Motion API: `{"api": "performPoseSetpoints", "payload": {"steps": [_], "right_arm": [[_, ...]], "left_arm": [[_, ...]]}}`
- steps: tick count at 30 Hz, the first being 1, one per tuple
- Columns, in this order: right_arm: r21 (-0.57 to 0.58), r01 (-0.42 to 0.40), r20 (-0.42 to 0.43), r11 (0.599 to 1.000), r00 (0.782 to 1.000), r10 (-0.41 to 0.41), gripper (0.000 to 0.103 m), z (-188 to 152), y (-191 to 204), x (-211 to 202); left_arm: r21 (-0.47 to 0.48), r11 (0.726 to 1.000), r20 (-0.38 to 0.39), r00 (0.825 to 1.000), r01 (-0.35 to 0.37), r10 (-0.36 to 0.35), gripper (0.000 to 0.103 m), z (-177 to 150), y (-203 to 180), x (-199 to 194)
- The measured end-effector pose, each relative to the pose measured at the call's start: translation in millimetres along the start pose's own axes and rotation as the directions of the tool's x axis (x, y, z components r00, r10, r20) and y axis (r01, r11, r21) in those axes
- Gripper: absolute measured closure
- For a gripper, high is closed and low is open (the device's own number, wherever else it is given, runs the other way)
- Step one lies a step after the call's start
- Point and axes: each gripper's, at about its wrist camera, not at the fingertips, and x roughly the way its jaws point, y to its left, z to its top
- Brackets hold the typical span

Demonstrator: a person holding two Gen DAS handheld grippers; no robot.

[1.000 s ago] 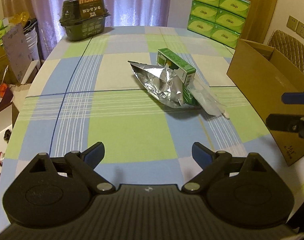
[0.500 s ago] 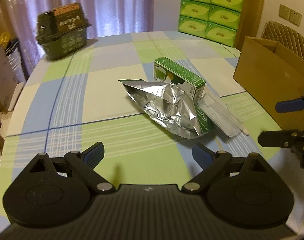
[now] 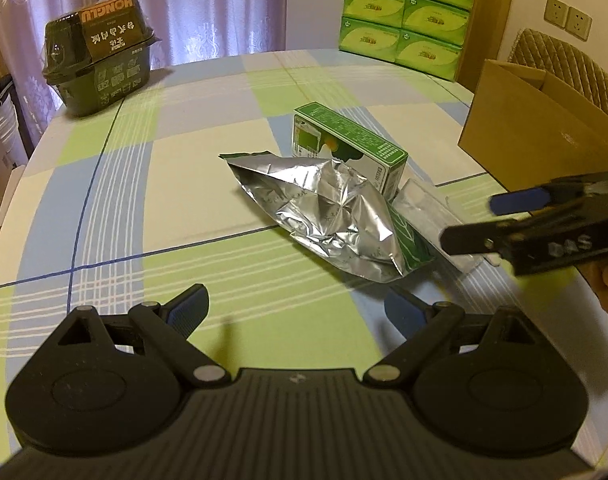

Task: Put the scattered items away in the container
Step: 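Grasp the clear plastic tray with the right tool while the left tool grasps the silver foil bag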

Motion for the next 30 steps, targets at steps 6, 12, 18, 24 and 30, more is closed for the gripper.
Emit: {"api": "performPoseSetpoints", "payload": {"steps": [6,12,18,24,30], "right_arm": [[-0.027,0.015,-0.022,1.000,1.000,-0.015,0.027,1,0,10],[-0.115,0.063,-0.036,0.991,0.997,-0.068,0.042,-2,8,13],[-0.348,0.164,-0.015,0.923,0.984,-0.180,0.042,-5,36,22],[-0.467,0.103,-0.021,0.878,0.992,-0.128,0.042,-19,64,22],[-0.369,0.049,-0.043,0.928,0.997,-0.069,0.042,-30,67,10]], "left_arm": [[-0.010,1.000,-0.013,1.000,-0.008,0.008,0.010,-1,3,3],[-0.038,0.999,-0.011,1.000,-0.005,0.005,0.010,0,8,3],[-0.081,0.997,0.006,1.000,-0.005,0.006,0.010,3,19,-2],[-0.134,0.990,0.013,0.999,-0.037,0.039,0.010,4,35,-7],[-0.137,0.990,0.020,1.000,-0.017,0.020,0.010,4,34,-6]]}}
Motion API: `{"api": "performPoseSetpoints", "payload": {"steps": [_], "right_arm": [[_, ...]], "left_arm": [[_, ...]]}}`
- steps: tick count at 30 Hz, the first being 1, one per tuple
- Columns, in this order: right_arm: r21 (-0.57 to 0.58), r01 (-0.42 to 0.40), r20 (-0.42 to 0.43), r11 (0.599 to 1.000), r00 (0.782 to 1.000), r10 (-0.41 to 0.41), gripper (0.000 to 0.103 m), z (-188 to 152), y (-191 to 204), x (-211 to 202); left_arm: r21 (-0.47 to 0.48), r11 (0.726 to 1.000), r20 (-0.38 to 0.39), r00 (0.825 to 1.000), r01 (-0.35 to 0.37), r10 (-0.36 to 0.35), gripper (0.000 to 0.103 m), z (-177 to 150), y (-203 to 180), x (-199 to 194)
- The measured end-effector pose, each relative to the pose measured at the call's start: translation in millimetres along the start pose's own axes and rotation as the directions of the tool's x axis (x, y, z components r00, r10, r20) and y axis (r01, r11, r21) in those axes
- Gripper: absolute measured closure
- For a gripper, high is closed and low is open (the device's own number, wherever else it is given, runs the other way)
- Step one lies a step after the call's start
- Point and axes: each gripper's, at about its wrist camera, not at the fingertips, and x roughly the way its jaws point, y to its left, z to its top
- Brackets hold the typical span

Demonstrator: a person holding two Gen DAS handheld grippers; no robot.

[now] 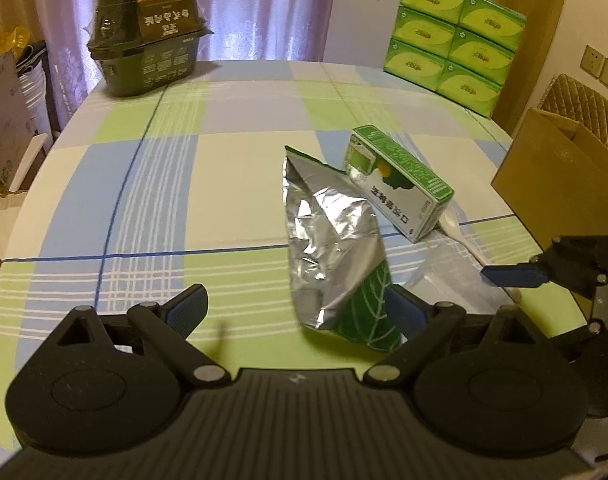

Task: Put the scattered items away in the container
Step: 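Grasp the clear plastic tray with the right tool while the left tool grasps the silver foil bag, then lift the plastic tray and foil bag off the table with both tools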

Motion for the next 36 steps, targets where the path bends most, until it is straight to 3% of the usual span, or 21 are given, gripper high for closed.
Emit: {"api": "performPoseSetpoints", "payload": {"steps": [7,10,14,18,22,28,36], "right_arm": [[0.067,-0.015,-0.027,0.998,0.999,0.017,0.042,-13,-7,-12],[0.081,-0.010,-0.026,0.997,1.000,0.012,0.042,-20,-10,-21],[0.110,0.008,-0.026,0.994,1.000,-0.005,0.042,-31,-19,-31],[0.149,0.028,-0.022,0.988,0.999,-0.025,0.042,-40,-33,-39],[0.183,0.032,-0.018,0.983,0.999,-0.029,0.042,-44,-44,-43],[0.219,0.011,-0.006,0.976,1.000,-0.009,0.042,-53,-44,-54],[0.265,-0.021,-0.025,0.964,0.999,0.028,0.042,-69,-35,-76]], "left_arm": [[-0.003,0.996,-0.057,0.995,0.084,-0.084,0.010,19,0,17],[0.007,0.998,-0.104,0.993,0.064,-0.063,0.010,30,1,34],[-0.025,0.996,-0.179,0.980,0.086,-0.089,0.010,46,-2,63],[0.042,0.996,-0.199,0.978,0.079,-0.069,0.012,56,-22,80],[0.118,0.992,-0.242,0.970,0.039,-0.009,0.033,56,-36,94],[0.162,0.986,-0.259,0.966,0.043,0.000,0.043,29,-44,62],[0.145,0.987,-0.298,0.954,0.062,-0.016,0.044,-41,-74,-18]]}}
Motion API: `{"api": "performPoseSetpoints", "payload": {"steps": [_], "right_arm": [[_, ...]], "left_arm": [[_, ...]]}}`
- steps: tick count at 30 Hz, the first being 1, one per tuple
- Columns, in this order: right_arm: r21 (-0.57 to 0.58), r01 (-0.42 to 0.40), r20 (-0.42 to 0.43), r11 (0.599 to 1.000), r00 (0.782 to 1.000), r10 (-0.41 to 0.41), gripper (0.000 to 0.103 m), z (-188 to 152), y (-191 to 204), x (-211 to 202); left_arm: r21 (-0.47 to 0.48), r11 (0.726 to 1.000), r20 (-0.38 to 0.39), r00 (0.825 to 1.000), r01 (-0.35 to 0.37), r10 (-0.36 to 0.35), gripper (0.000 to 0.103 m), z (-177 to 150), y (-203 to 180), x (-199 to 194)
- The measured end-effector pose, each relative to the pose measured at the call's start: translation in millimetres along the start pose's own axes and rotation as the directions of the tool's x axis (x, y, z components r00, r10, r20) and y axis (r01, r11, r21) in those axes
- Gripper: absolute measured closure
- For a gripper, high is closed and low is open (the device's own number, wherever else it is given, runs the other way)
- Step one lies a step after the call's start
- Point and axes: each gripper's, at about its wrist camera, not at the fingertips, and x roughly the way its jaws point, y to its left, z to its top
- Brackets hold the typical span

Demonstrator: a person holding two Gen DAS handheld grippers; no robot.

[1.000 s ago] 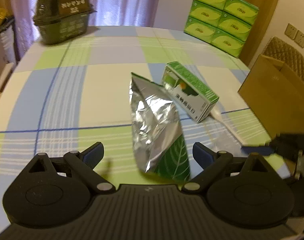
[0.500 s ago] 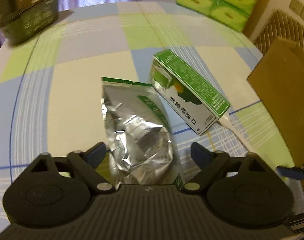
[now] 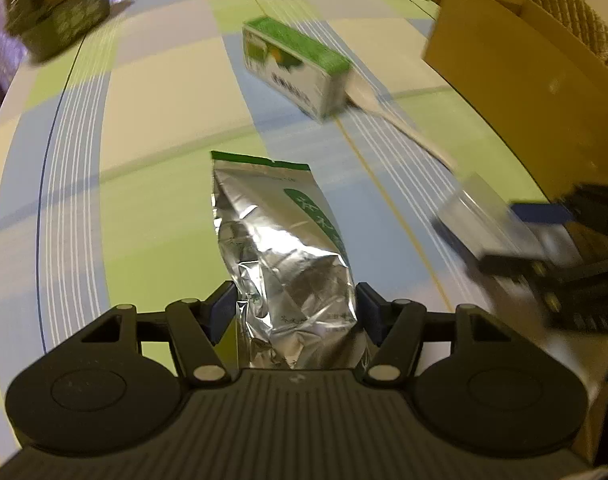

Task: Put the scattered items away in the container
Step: 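Lift the plastic tray and foil bag off the table with both tools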

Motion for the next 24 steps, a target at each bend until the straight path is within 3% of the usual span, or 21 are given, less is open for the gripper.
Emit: {"api": "performPoseSetpoints", "payload": {"steps": [4,6,10,15,16,17,19,24], "right_arm": [[0.022,-0.010,-0.017,1.000,1.000,0.010,0.042,-15,3,-14],[0.025,-0.011,-0.019,1.000,1.000,0.012,0.042,-23,5,-20],[0.033,-0.006,-0.024,0.999,1.000,0.007,0.041,-36,6,-25],[0.044,-0.001,-0.028,0.999,1.000,0.002,0.041,-49,6,-29],[0.043,-0.001,-0.030,0.999,1.000,0.002,0.039,-51,5,-29],[0.043,0.003,-0.032,0.999,0.999,-0.002,0.028,-52,5,-29],[0.037,0.017,-0.027,0.999,1.000,-0.016,0.018,-53,4,-30],[0.031,0.007,-0.043,0.999,0.999,-0.006,0.019,-53,1,-24]], "left_arm": [[-0.014,1.000,-0.019,1.000,-0.005,0.004,0.042,-33,-19,-18],[-0.036,0.999,-0.019,1.000,0.008,-0.009,0.035,-43,-23,-25],[-0.073,0.997,-0.018,1.000,-0.005,0.004,0.024,-49,-22,-31],[-0.079,0.997,-0.027,1.000,-0.006,0.004,0.020,-45,-16,-28],[-0.082,0.997,-0.032,1.000,-0.004,0.002,0.019,-45,-15,-26],[-0.082,0.997,-0.035,0.999,-0.002,-0.001,0.019,-45,-15,-24],[-0.071,0.998,-0.040,0.999,-0.002,-0.001,0.017,-45,-16,-21],[-0.043,0.999,-0.053,0.999,0.008,-0.011,0.015,-48,-21,-12]]}}
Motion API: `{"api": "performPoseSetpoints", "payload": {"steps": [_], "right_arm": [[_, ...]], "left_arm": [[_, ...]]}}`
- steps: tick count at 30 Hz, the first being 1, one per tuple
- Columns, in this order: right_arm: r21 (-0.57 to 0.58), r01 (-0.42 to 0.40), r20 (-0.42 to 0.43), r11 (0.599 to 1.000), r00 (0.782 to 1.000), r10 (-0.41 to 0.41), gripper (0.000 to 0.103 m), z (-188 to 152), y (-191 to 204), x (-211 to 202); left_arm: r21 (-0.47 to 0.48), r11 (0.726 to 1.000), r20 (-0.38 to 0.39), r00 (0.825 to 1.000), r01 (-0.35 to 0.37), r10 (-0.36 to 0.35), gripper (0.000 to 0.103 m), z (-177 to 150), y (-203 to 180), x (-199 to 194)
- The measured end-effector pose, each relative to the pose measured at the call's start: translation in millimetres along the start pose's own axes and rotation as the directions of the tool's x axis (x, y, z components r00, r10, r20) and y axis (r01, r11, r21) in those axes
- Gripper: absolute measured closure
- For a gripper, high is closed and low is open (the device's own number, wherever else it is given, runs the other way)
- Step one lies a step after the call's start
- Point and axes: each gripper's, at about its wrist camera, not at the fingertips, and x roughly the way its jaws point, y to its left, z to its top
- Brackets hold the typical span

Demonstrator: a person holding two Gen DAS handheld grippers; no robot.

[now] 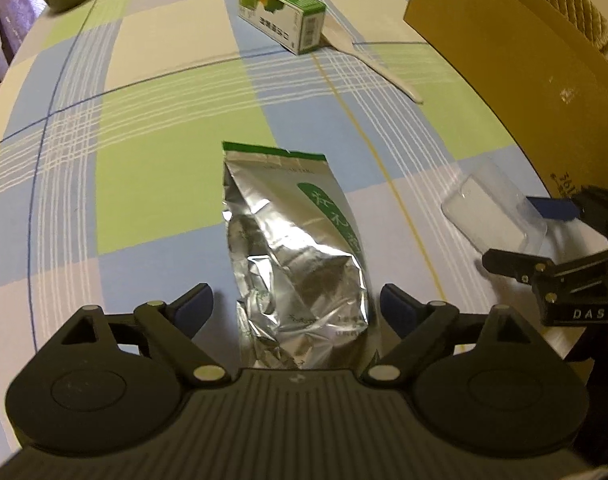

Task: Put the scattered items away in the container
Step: 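Lift the plastic tray and foil bag off the table with both tools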

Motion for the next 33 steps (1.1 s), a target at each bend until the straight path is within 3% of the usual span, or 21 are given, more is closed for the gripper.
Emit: {"api": "performPoseSetpoints", "payload": {"steps": [7,14,18,21,27,33], "right_arm": [[-0.003,-0.006,-0.009,1.000,1.000,0.006,0.019,5,-1,4],[-0.035,0.004,-0.018,0.999,1.000,-0.005,0.019,7,5,7],[-0.051,0.008,-0.022,0.999,1.000,-0.009,0.019,6,9,8],[-0.041,0.007,-0.024,0.999,1.000,-0.008,0.019,5,7,8],[-0.030,0.003,-0.029,1.000,1.000,-0.004,0.019,6,4,7],[-0.032,0.001,-0.031,0.999,1.000,-0.002,0.019,8,4,8]], "left_arm": [[-0.043,0.999,0.002,1.000,0.026,-0.026,0.015,-3,7,6],[-0.017,1.000,0.008,1.000,0.021,-0.021,0.018,-2,6,8],[0.025,0.999,0.014,1.000,0.022,-0.022,0.036,-2,-1,6],[0.049,0.999,0.023,1.000,0.014,-0.015,0.044,-3,-6,2],[0.057,0.998,0.015,1.000,0.024,-0.025,0.043,-7,-5,-1],[0.069,0.998,-0.003,1.000,0.004,-0.004,0.034,-6,-8,3]]}}
